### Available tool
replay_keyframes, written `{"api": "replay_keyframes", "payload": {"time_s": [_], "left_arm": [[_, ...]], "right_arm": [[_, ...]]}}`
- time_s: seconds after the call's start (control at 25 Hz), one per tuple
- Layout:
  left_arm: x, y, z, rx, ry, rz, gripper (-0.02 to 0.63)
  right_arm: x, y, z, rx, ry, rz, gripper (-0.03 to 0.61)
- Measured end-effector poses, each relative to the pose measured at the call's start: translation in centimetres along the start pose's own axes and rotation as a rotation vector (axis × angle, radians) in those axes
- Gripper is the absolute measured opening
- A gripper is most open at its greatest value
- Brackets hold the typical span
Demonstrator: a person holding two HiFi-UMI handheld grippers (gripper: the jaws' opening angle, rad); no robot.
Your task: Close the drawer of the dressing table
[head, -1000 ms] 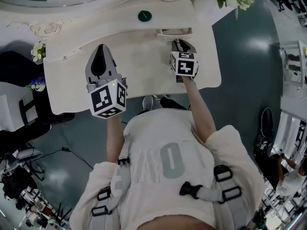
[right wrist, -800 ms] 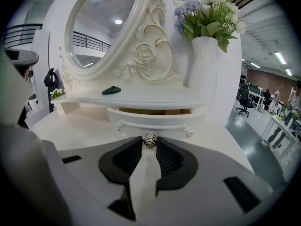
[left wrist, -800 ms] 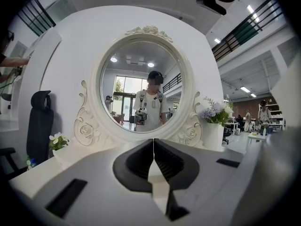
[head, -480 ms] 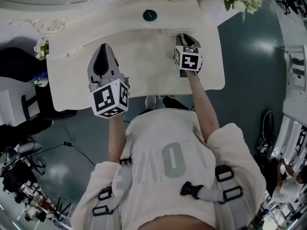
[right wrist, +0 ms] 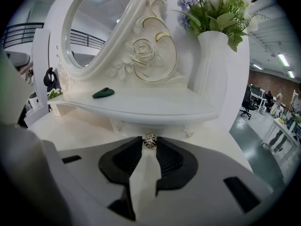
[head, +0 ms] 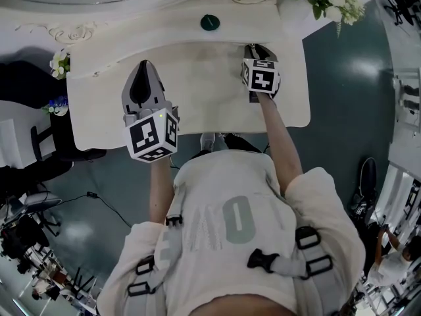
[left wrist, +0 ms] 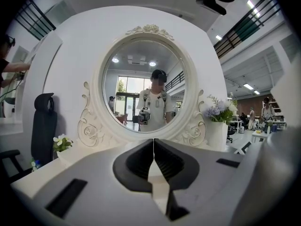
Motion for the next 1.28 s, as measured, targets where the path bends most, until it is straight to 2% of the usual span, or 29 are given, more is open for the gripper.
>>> {"api": "replay_keyframes", "payload": {"time_s": [0.4,0.6,0.84,1.08,1.28], "left_arm": [[-0.1,-0.2,0.2,-0.005,-0.004,0.004,0.019],[-0.1,-0.5,0.6,-0.017,-0.003,0.005,0.020],[0.0,-1.0,1.5,-0.036,0.006,0.013,0.019],[-0.1,-1.6,2.6,-0.060,0.025,0.022,0.019],[-0.3,-2.1,3.9,-0.080,0.052,0.025,0.020]], "right_arm": [[-0.1,0.0,-0.1,-0.005,0.000,0.003,0.108],[-0.1,-0.6,0.3,-0.034,0.017,-0.008,0.158],[-0.2,-1.7,2.6,-0.073,0.033,0.008,0.161],[0.6,-4.3,6.9,-0.177,0.039,0.044,0.160],[2.2,-7.5,11.6,-0.302,0.030,0.089,0.132]]}}
Point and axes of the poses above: the fingertips, and each gripper's own axes: z backward along the fingers, x to its left, y out of its underside, the point moved 9 cm from there along z, backward along the fingers, and after that the axes turned 8 degrees about -x, right-handed, at the moved point
